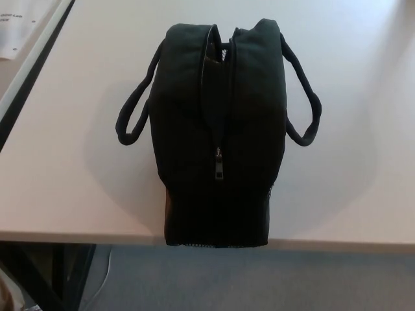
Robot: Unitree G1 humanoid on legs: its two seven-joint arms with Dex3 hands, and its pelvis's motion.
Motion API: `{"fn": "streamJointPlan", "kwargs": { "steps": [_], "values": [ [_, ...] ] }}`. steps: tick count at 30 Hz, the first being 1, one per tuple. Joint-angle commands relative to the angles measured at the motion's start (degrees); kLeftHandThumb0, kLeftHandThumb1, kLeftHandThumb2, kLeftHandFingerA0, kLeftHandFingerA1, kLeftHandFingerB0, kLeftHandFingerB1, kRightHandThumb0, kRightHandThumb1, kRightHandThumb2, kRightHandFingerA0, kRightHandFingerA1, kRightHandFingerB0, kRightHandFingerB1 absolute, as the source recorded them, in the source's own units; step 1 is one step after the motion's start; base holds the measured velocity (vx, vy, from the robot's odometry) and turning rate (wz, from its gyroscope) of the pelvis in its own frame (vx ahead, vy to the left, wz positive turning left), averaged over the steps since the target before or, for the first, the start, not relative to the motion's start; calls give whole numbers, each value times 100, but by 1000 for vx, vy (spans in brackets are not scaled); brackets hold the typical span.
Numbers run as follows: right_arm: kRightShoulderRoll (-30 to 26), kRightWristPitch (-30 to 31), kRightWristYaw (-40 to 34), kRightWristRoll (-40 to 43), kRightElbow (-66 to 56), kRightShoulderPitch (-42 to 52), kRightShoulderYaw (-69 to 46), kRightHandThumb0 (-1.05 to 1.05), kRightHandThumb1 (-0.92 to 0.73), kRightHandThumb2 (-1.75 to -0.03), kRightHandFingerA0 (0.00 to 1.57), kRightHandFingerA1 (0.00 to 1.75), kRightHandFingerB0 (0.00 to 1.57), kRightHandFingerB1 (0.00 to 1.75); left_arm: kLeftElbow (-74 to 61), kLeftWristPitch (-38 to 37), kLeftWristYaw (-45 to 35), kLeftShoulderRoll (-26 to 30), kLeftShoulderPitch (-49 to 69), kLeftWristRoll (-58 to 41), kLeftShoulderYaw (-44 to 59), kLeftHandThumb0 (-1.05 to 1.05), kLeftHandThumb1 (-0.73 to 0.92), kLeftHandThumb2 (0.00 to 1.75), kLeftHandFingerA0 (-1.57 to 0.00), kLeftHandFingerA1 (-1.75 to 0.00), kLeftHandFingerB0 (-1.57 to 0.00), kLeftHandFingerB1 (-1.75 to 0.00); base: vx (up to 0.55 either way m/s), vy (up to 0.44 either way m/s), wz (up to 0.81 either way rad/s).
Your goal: A lunch bag is kept on the middle of the desk and the robot uses both its hands to grab the opening of the bag from the left and right and moves its hands away from each other to spread the bag open
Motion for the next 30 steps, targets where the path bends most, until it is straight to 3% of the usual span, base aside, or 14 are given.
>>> {"fn": "streamJointPlan", "kwargs": {
  "steps": [1,2,3,5,6,7,10,14,17,18,20,24,25,30],
  "values": [
    [-262,-2294,-1869,-1211,-474,254,199,-23,-52,-56,24,35,23,30,-537,-2672,803,289,390,169,377,2,38,87,-26,-54,-10,-47,0,0,0],
    [-266,-2147,-1994,-1210,-632,270,59,-19,-54,-56,20,34,18,29,-483,-2895,852,284,335,150,453,3,38,88,-24,-54,-9,-47,0,0,0],
    [-300,-2142,-1915,-1026,-748,313,-143,-9,-39,-90,4,47,5,46,-570,-2949,897,302,358,128,561,3,42,91,-14,-48,-6,-45,0,0,0],
    [-407,-2208,-1871,-812,-970,400,-504,-5,-59,-62,15,32,14,28,-731,-3040,991,413,420,148,793,4,42,91,-11,-47,-5,-45,0,0,0],
    [-479,-2132,-2062,-861,-854,-246,-663,2,-41,-93,4,47,3,44,-635,-2975,1105,492,-204,103,920,3,43,91,-12,-48,-6,-45,0,0,0],
    [-504,-2105,-2142,-887,-796,-525,-729,2,-41,-93,4,47,3,44,-586,-2953,1149,518,-474,88,978,3,43,91,-12,-48,-6,-45,0,0,0],
    [-1188,-2558,-2389,-1110,-1213,73,-1372,-18,-52,-57,14,31,10,27,-1096,-3090,1261,831,44,182,1578,0,38,86,-10,-48,-3,-45,0,0,0],
    [-1593,-2695,-2174,-960,-1545,414,-1937,-22,-50,-56,16,29,9,28,-1158,-3169,1169,1228,22,82,2058,-2,54,57,-17,-35,-10,-27,0,0,0],
    [-2127,-3181,-1959,-422,-1182,49,-2581,-24,-46,-55,18,28,14,31,-1331,-2839,1301,1757,-326,112,2649,-5,49,61,-14,-48,-8,-21,0,0,0],
    [-2305,-3031,-1900,-209,-1119,-232,-2858,-26,-44,-56,17,29,14,32,-1284,-2697,1314,2012,-626,-82,2926,-5,54,56,-51,-110,-2,-28,0,0,0],
    [-2540,-2905,-1775,-30,-1189,-454,-3195,-32,-45,-58,16,30,14,31,-1252,-2656,1417,2326,-872,-18,3228,-14,47,75,-19,-61,0,-15,0,0,0],
    [-2869,-2871,-1532,187,-1558,-758,-3764,-28,-47,-55,22,30,13,28,-1532,-2526,1057,2895,-1027,-283,3780,-15,65,59,-19,-59,0,-16,0,0,0],
    [-3002,-2874,-1528,232,-1572,-1017,-3908,-28,-47,-55,21,30,14,28,-1472,-2526,1429,3230,-1352,154,4013,-17,53,80,-5,-52,0,-12,0,0,0],
    [-3300,-2848,-1428,295,-1590,-2048,-4075,-30,-51,-59,19,30,17,31,-676,-2871,1638,4101,-2615,160,4117,-21,68,84,-3,-26,-1,-10,0,0,0]
  ]
}}
